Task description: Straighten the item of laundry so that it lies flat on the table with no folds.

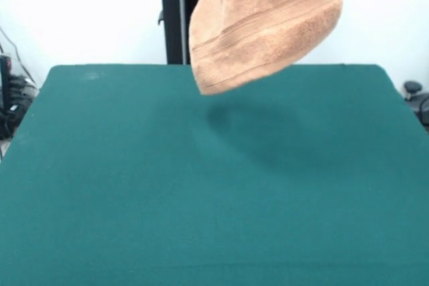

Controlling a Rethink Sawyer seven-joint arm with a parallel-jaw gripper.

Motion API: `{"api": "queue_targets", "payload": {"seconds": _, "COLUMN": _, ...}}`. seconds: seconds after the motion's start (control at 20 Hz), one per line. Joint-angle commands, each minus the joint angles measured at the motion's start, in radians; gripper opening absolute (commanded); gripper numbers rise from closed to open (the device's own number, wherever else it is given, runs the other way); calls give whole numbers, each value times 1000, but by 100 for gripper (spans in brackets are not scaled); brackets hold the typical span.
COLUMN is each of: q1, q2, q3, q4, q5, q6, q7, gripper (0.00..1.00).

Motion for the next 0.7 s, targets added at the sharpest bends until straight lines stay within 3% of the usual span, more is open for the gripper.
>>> {"api": "queue_targets", "payload": {"seconds": 0.05, "q1": -10, "q2": 134, "q3": 142, "q4": 131, "q5": 7, "q6": -129, "q7": 108, "gripper": 0}}
{"api": "queue_targets", "payload": {"seconds": 0.55, "q1": -23, "q2": 193, "q3": 160, "q4": 126, "q5": 4, "q6": -188, "q7": 100, "gripper": 0}}
{"api": "queue_targets", "payload": {"seconds": 0.7, "q1": -105, "q2": 179, "q3": 243, "q4": 190, "q5": 110, "q6": -180, "q7": 9, "gripper": 0}}
